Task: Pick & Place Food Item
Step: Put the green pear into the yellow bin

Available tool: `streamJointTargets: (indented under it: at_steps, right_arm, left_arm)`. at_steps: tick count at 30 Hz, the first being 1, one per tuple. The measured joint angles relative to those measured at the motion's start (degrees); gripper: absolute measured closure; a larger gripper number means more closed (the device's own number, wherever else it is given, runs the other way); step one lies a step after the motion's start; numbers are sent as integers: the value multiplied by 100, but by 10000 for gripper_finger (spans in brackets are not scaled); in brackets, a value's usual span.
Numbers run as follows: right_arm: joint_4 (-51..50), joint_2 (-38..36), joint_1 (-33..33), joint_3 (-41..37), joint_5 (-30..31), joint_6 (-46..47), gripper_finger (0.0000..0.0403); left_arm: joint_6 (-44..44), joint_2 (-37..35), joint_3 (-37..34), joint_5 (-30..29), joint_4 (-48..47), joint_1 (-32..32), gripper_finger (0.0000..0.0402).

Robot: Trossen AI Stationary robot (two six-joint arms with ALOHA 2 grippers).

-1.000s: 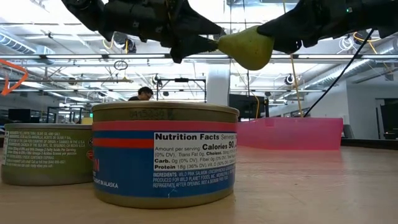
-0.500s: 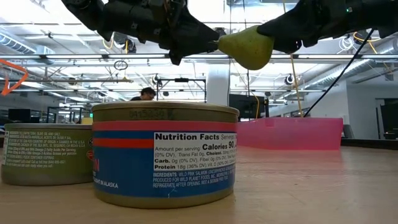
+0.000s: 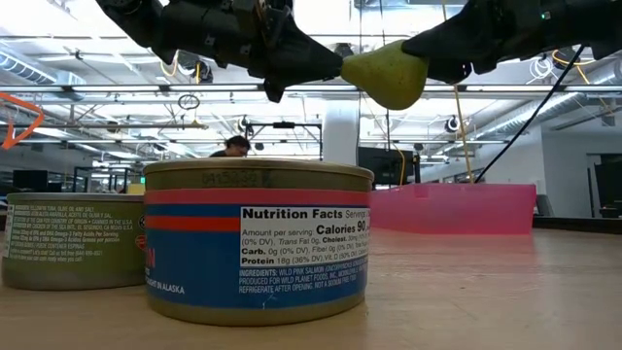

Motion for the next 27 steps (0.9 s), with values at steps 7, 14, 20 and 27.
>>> streamJointTargets:
  at_steps: [7, 14, 20, 27]
  right_arm:
    - [-5, 0, 0, 0, 0, -1, 116]
    - [-9, 0, 0, 0, 2, -2, 116]
    - [-13, 0, -4, 0, 47, -1, 116]
    - [61, -8, -8, 7, 202, 1, 98]
  left_arm:
    - [0, 0, 0, 0, -43, 0, 349]
    - [28, 0, 0, 0, -96, 0, 379]
    - [-218, -4, 0, -118, -98, 62, 396]
    - [-90, -134, 0, -424, -89, 64, 399]
